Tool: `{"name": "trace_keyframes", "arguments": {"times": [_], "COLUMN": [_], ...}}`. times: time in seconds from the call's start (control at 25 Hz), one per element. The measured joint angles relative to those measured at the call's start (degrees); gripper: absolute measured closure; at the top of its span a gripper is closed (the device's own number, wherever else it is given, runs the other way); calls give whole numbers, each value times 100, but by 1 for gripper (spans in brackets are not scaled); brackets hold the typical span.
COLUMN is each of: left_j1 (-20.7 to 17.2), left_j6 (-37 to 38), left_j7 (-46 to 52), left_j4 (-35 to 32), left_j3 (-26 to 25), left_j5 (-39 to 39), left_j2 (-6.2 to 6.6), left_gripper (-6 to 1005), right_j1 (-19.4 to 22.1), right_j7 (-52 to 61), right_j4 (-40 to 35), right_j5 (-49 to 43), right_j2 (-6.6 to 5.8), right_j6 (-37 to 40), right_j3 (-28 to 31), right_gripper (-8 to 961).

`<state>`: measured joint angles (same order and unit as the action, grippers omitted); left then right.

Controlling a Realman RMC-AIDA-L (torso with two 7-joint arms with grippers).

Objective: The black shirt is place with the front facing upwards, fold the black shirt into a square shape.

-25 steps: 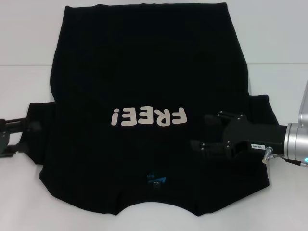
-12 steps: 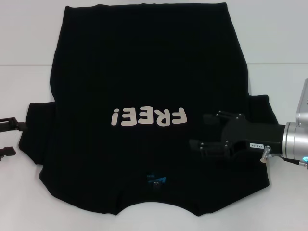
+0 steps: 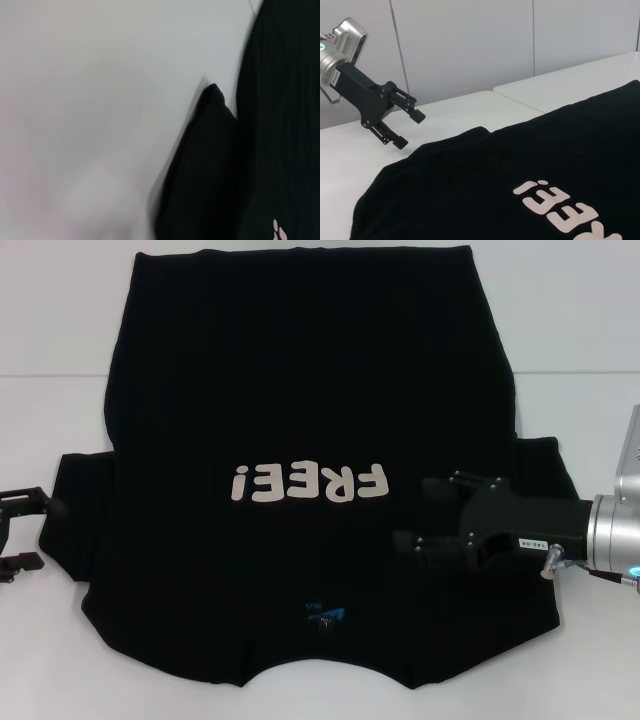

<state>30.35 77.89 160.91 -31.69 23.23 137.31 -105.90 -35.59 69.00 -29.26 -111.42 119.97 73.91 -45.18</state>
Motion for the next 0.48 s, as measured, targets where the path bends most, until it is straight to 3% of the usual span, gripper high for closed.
{"name": "trace_keyframes", "arguments": {"times": [0.48], "left_j1": [18], "left_j6": [-300], "left_j7": [-47], "left_j4": [9], "left_j3": [21], "left_j5": [69], "left_j2": [-85], "left_gripper": [174], "right_j1": [0], "right_j7": [-20], "right_j4": [2], "right_j5": [22], "right_j2": [9], "right_j6": [-9], "right_j3": [0], "right_gripper": [13]}}
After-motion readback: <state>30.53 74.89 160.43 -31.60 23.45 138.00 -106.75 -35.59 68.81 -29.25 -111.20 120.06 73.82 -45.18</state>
